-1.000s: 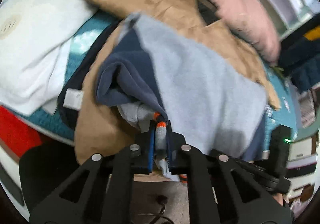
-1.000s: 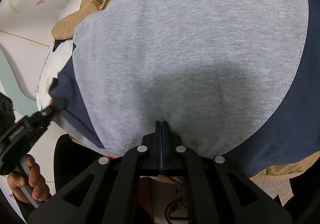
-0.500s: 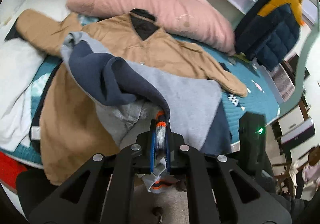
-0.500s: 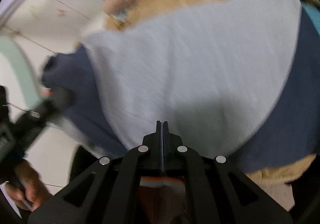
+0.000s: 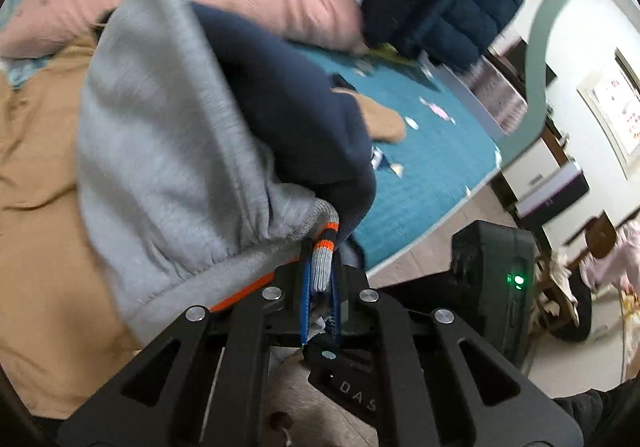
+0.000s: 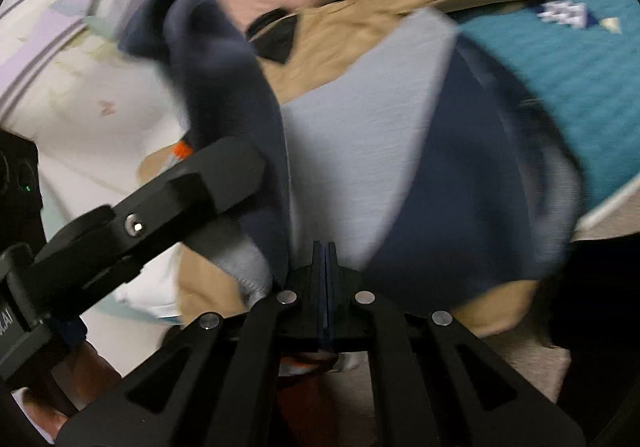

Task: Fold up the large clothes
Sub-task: 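Lift the folded sweatshirt off the tan jacket with both tools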

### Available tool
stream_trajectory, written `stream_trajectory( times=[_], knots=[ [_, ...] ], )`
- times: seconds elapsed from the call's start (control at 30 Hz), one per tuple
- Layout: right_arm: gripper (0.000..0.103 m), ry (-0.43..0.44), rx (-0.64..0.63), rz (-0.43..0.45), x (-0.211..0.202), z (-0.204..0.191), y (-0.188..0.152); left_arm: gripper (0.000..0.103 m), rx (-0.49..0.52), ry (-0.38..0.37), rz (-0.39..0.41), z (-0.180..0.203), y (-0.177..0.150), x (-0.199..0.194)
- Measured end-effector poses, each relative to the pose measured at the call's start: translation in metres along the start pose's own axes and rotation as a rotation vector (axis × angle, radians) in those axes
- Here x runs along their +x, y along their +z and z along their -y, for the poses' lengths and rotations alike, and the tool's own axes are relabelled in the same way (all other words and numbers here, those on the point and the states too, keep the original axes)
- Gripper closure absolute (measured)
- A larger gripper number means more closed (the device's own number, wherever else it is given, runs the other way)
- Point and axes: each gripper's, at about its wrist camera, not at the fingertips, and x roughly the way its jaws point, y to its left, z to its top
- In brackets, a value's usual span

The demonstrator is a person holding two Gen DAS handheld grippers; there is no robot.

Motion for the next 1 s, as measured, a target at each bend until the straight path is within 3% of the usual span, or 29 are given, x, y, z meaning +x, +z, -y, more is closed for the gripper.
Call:
stream_trajectory(
  times=[0.23,0.37,0.43,0.47,0.53,0.57,0.6,0.67,0.73,0.8,0.87,1.0],
  knots=[
    [0.1,-0.196,0.049,0.058,-0.029,0.046,0.007,0.096,-0.029,-0.038,-0.136,0.011,0.0,0.075],
    [0.098,-0.232,0.096,0.048,-0.031,0.065,0.008,0.096,-0.092,-0.053,-0.212,-0.004,-0.006,0.106],
    [0.098,-0.252,0.097,0.055,-0.038,0.07,0.006,0.094,-0.086,-0.069,-0.203,-0.005,-0.007,0.104],
    [0.098,-0.258,0.089,0.064,-0.042,0.069,0.008,0.088,-0.092,-0.094,-0.192,-0.003,-0.005,0.099],
    [0.099,-0.259,0.078,0.09,-0.054,0.063,0.011,0.063,-0.107,-0.184,-0.17,-0.002,-0.004,0.086],
    [0.098,-0.26,0.067,0.106,-0.058,0.059,0.014,0.04,-0.108,-0.204,-0.139,0.0,-0.002,0.073],
    [0.098,-0.257,0.053,0.129,-0.063,0.054,0.018,0.03,-0.1,-0.199,-0.084,0.0,0.001,0.058],
    [0.098,-0.248,0.012,0.169,-0.07,0.041,0.023,0.024,-0.092,-0.218,0.001,-0.006,0.006,0.032],
    [0.098,-0.228,-0.034,0.175,-0.067,0.031,0.035,0.022,-0.104,-0.167,0.052,-0.021,0.01,0.014],
    [0.098,-0.187,-0.076,0.161,-0.057,0.017,0.042,0.022,-0.122,-0.046,0.074,-0.043,0.014,0.009],
    [0.098,-0.147,-0.105,0.124,-0.039,0.008,0.049,0.022,-0.166,0.06,0.067,-0.066,0.016,0.011],
    [0.099,-0.141,-0.137,0.027,0.004,0.0,0.054,0.022,-0.25,0.179,0.0,-0.112,0.012,0.023]
  ],
)
